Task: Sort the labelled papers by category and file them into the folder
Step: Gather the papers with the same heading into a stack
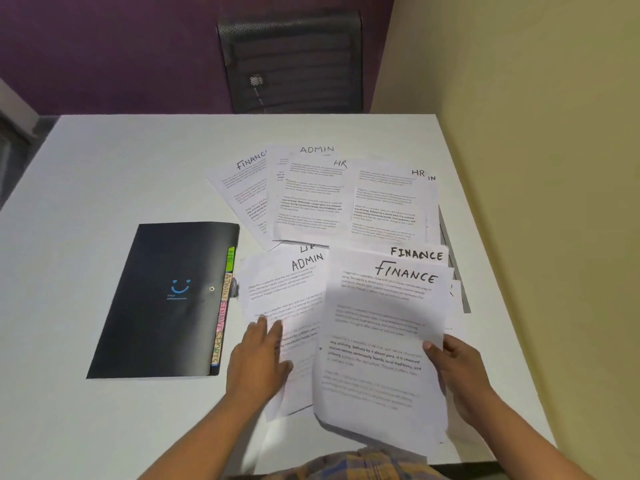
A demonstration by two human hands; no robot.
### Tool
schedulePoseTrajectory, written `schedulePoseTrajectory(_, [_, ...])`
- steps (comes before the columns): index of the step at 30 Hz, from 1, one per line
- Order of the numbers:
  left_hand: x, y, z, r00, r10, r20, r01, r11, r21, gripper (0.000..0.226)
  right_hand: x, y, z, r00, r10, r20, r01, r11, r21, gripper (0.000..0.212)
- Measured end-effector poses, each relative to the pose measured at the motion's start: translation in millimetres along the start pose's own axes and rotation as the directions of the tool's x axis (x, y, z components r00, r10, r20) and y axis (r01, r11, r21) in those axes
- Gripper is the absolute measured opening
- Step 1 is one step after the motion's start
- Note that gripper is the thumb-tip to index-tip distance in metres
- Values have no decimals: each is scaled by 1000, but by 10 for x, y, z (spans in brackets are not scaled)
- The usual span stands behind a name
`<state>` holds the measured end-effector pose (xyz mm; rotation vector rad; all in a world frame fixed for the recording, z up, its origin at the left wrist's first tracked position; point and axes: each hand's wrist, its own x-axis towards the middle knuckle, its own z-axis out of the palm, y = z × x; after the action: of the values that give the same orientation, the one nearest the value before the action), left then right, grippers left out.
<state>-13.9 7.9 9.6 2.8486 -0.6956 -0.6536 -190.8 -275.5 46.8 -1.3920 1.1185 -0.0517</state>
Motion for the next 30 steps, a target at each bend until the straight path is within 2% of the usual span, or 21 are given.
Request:
schedulePoseTrajectory(3, [-18,-145,179,990,39,139,-51,995,87,89,56,54,-119,998,9,-64,-9,1000,-13,15])
schedulePoseTrajectory(9, [-61,-183,192,985,58,165,-66,997,42,92,70,28,-132,996,21,-91,-17,999,40,16])
schedulePoseTrajectory(11, [-49,-126,110,989,52,135,-48,998,-38,86,62,-8,-82,997,18,-82,-14,999,44,17])
schedulePoseTrajectory(14, [8,43,-105,998,35,48,-20,961,-277,75,58,-76,17,999,1,-41,1,999,41,18])
schedulePoseTrajectory(16, [68,191,-300,1000,-10,8,12,876,-483,76,65,-134,86,1000,-18,-1,18,999,47,18])
schedulePoseTrajectory(17, [99,270,-410,999,-44,28,52,779,-625,80,71,-169,120,999,-28,24,27,998,51,19])
schedulePoseTrajectory(19, [149,411,-619,991,-60,123,136,512,-848,84,84,-257,195,996,-31,86,23,995,95,20])
schedulePoseTrajectory(20, [169,464,-708,986,-41,162,164,414,-895,80,94,-307,235,993,-21,116,6,991,131,21])
schedulePoseTrajectory(21, [183,496,-776,983,-5,185,175,354,-919,66,109,-357,277,990,-10,140,-13,987,162,21])
schedulePoseTrajectory(22, [200,515,-816,981,41,191,169,313,-935,51,122,-410,319,988,-1,157,-28,982,185,21])
schedulePoseTrajectory(24, [212,547,-884,981,96,171,135,300,-944,25,174,-507,387,985,2,172,-39,976,212,22])
schedulePoseTrajectory(27, [243,554,-950,992,12,127,119,281,-952,17,291,-616,446,980,-8,197,-32,980,199,20])
schedulePoseTrajectory(30, [346,539,-1029,990,-100,102,118,178,-977,15,469,-735,478,974,8,227,-35,993,116,23])
